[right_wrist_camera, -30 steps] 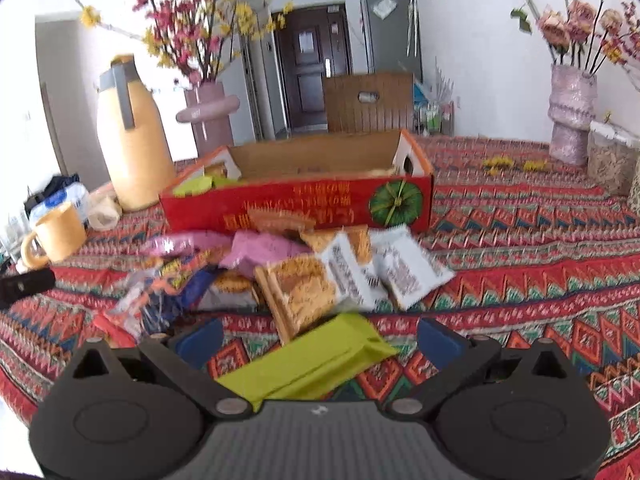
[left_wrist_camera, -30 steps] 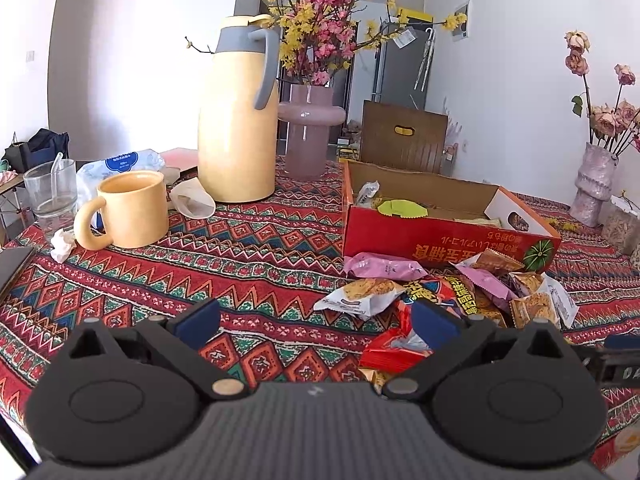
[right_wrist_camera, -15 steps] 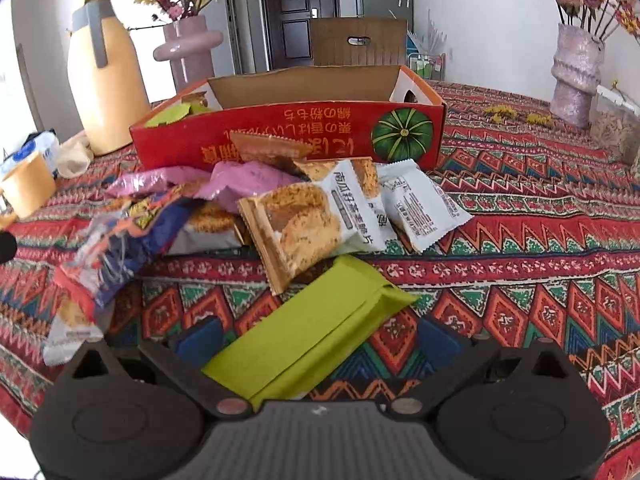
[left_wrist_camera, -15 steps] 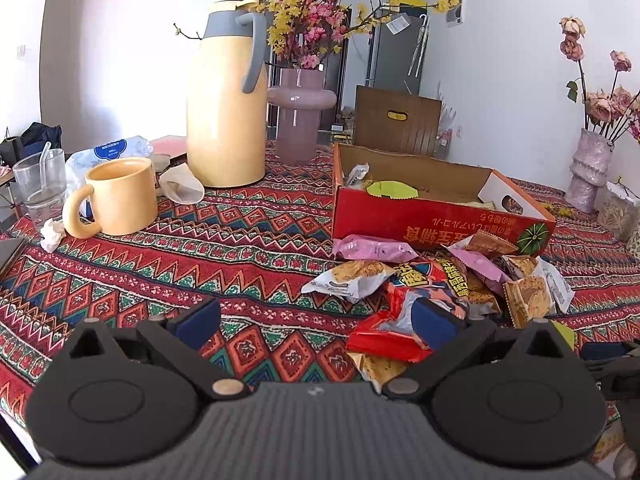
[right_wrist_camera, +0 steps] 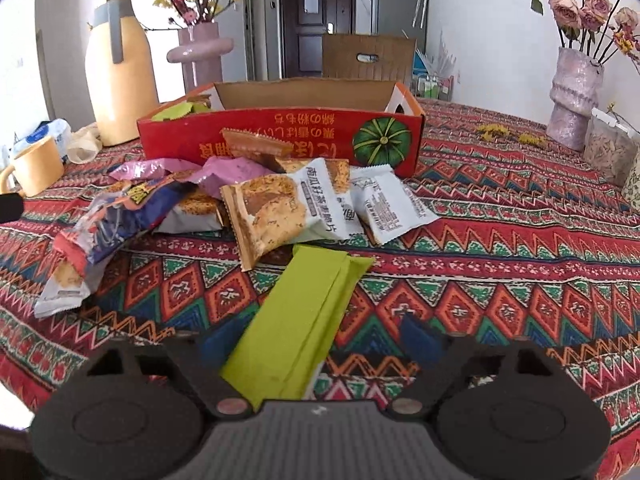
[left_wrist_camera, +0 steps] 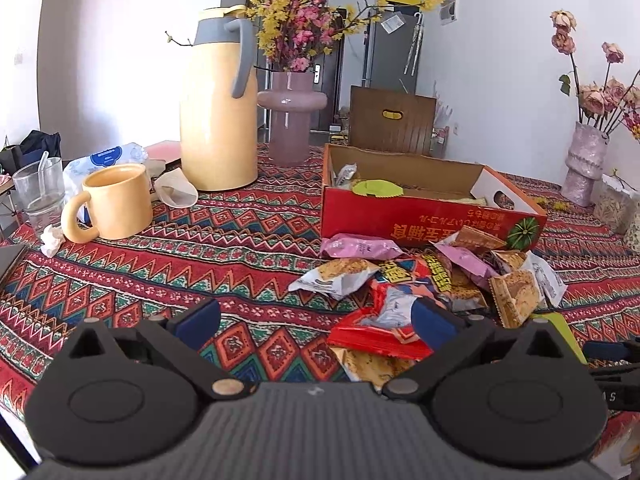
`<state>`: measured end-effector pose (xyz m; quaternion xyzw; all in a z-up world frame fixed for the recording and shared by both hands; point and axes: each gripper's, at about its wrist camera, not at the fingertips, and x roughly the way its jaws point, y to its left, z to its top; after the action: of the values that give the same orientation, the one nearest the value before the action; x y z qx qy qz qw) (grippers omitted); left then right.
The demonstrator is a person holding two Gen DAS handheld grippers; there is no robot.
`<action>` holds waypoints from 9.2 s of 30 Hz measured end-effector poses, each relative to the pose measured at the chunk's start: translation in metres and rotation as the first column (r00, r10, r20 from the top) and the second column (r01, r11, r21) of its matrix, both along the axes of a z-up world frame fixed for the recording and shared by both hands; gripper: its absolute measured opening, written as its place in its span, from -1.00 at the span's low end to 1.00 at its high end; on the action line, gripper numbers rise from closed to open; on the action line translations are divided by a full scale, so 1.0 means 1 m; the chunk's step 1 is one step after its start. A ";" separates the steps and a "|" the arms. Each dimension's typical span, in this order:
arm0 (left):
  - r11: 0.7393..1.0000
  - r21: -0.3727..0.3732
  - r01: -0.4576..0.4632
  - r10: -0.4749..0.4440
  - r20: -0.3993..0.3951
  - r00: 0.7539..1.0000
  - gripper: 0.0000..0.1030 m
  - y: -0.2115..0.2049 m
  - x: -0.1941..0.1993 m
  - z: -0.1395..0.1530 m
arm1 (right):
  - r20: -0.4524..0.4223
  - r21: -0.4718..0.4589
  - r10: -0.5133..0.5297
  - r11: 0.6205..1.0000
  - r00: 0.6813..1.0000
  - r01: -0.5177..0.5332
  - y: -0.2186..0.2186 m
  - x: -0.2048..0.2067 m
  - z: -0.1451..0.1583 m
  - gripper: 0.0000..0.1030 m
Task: Organize snacks
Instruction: 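Move the right gripper to the pile and grasp the green packet, then hold the green packet in the right gripper while the left grasps a white cracker packet, then carry the green packet and white cracker packet into the box, opening both grippers, then grasp a white cracker packet with the right gripper while the left grasps the red-blue chip bag, then carry the cracker packet and chip bag into the box, opening both grippers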
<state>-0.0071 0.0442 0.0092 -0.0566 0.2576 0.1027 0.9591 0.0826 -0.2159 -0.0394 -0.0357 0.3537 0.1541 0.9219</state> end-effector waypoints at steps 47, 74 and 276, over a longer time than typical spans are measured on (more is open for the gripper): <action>0.999 -0.016 0.032 -0.034 -0.196 0.980 0.70 -0.037 0.047 -0.041 | 0.098 0.163 -0.038 0.986 0.994 0.022 -0.037 -0.008 0.008 -0.36; 0.989 0.027 0.146 -0.141 -0.143 0.980 -0.12 -0.023 -0.004 -0.025 | 0.132 0.151 -0.041 0.988 0.990 0.021 -0.034 -0.021 0.022 -0.36; 0.957 -0.051 0.285 -0.288 -0.099 0.952 0.06 -0.020 0.071 -0.032 | 0.095 0.220 -0.074 0.974 0.993 0.052 -0.030 0.011 0.011 -0.67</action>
<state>0.0639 0.0241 -0.0224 -0.0302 0.3151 -0.0393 0.9478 0.0931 -0.2459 -0.0283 0.0685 0.2881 0.1602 0.9416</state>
